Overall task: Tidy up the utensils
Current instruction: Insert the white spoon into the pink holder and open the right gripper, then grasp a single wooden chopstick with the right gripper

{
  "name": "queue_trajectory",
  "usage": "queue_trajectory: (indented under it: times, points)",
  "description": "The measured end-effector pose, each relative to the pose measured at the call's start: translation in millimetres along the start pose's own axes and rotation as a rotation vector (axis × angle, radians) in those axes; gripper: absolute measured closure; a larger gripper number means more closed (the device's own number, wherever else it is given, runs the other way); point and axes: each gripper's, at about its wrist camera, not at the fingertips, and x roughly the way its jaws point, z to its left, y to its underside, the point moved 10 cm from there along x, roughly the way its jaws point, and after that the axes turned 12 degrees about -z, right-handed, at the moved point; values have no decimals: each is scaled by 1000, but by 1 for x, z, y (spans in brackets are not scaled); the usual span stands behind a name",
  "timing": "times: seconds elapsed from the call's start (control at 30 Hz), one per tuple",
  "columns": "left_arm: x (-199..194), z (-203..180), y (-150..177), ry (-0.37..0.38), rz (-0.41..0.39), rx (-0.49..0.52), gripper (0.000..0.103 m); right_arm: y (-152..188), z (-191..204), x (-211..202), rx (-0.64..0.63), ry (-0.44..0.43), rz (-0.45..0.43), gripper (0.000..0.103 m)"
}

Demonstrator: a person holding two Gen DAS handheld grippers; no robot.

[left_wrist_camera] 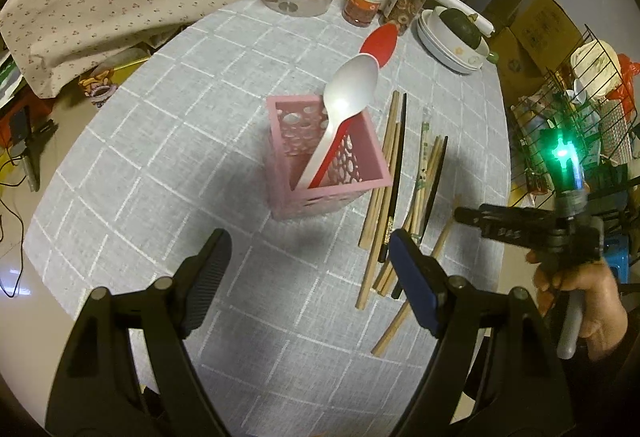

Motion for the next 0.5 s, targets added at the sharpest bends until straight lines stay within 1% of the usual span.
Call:
queue_trajectory:
  times: [0.2, 0.3, 0.33, 0.37, 0.4, 0.43, 0.47, 0.5]
  points:
    - [2, -3, 4, 1, 12, 10, 22, 16, -7, 25, -4, 51, 63, 50]
    - [3, -3, 6, 0, 17, 15, 22, 14, -7, 27, -32, 77, 39, 51]
    - [3, -4, 7, 0, 18, 16, 22, 14, -6, 27, -37, 80, 31, 57]
    - [3, -4, 7, 0, 19, 18, 22, 12, -5, 26, -50, 86, 16, 67]
    - [4, -5, 8, 1, 20, 20, 22, 11, -3, 25, -68, 82, 6, 72]
    - [5, -6, 8, 0, 22, 24, 22, 10, 0, 23, -78, 81, 2, 82]
    - [5, -6, 8, -2, 23, 30, 22, 12, 2, 22, -86, 77, 5, 88]
    - [5, -7, 9, -5, 22, 34, 22, 13, 4, 21, -90, 61, 10, 91]
